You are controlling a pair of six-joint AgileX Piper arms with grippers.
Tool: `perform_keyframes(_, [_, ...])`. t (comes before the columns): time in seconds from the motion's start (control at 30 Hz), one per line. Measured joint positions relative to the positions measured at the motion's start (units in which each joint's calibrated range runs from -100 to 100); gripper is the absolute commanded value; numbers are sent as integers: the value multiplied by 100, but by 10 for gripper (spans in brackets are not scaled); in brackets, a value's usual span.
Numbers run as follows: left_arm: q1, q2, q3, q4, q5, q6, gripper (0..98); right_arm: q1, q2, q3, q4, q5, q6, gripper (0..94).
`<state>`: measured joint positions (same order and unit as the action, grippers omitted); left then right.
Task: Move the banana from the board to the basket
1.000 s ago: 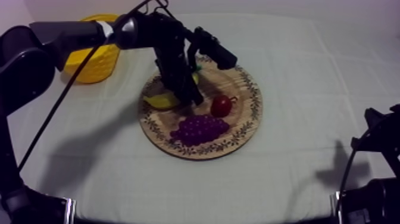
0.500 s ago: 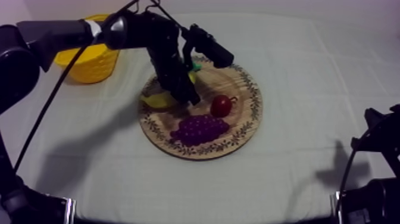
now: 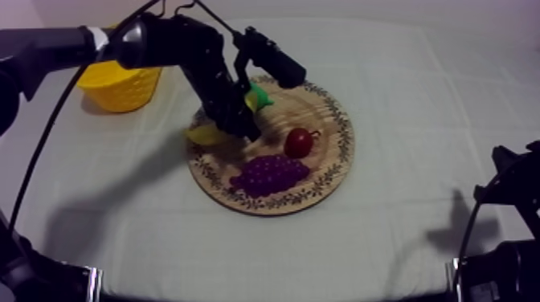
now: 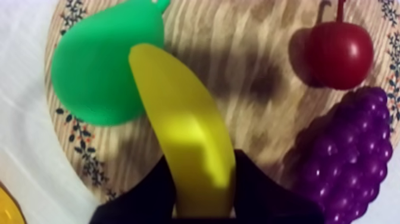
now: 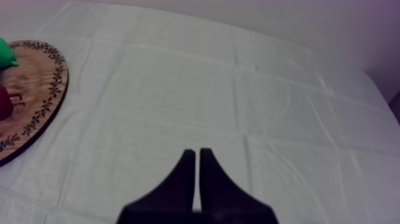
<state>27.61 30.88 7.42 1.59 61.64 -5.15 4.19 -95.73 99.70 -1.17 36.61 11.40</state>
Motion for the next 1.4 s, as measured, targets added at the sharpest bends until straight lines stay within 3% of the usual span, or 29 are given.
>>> perform_keyframes(0.33, [-20,-757,101,9,69,15,343,0,0,0,0,0,0,2])
perform_keyframes(0.57, [-268,-1668,77,-40,357,42,344,0,0,0,0,0,0,2])
perform_keyframes(0.93, [-1468,-3073,-456,73,928,-277,347,0,0,0,0,0,0,2])
perform_keyframes(1.2, [-2400,-2673,-566,277,781,-607,351,0,0,0,0,0,0,2])
perform_keyframes(1.4, [-2772,-2237,-601,474,582,-782,353,0,0,0,0,0,0,2])
